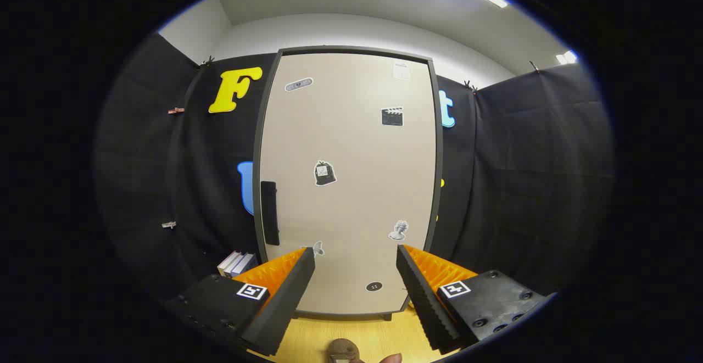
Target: Open the shoe cabinet door, grab the shoes and put them into the shoe cabinet, then close the shoe cabinet door.
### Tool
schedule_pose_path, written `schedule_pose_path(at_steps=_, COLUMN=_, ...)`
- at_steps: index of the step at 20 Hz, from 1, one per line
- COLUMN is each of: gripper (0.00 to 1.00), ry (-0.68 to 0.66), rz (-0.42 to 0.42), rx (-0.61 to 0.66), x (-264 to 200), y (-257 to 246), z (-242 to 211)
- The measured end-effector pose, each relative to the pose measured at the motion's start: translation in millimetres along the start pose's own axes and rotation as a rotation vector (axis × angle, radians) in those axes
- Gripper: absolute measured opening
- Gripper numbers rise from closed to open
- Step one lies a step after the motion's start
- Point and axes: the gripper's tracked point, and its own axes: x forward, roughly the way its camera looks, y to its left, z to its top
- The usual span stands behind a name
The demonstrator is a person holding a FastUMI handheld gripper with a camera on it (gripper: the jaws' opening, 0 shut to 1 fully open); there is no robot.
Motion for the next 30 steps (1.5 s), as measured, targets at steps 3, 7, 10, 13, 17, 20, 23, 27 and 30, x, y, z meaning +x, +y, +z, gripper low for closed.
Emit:
schedule_pose_path(at_steps=3, gripper=0.98, ry=0.0, rz=-0.001, rx=0.006, x=2, y=1, z=1)
schedule_pose_path(at_steps=7, gripper=0.98, ry=-0.01, rz=-0.003, rx=0.01, x=1, y=-1, z=5)
schedule_pose_path(at_steps=10, gripper=0.98, ry=-0.012, rz=-0.005, rx=0.022, x=0, y=-1, z=5)
schedule_pose_path(at_steps=13, gripper=0.98, ry=-0.012, rz=-0.006, rx=0.021, x=0, y=-3, z=6)
schedule_pose_path(at_steps=17, gripper=0.98, ry=-0.011, rz=-0.007, rx=0.022, x=0, y=-3, z=5)
schedule_pose_path(at_steps=20, gripper=0.98, ry=-0.007, rz=-0.005, rx=0.019, x=2, y=-3, z=4)
schedule_pose_path(at_steps=23, gripper=0.98, ry=-0.002, rz=0.003, rx=0.029, x=3, y=1, z=2)
schedule_pose_path(at_steps=27, gripper=0.98, ry=0.009, rz=0.009, rx=0.027, x=9, y=9, z=-3)
schedule_pose_path(at_steps=30, gripper=0.98, ry=0.016, rz=0.036, rx=0.062, x=21, y=29, z=-3)
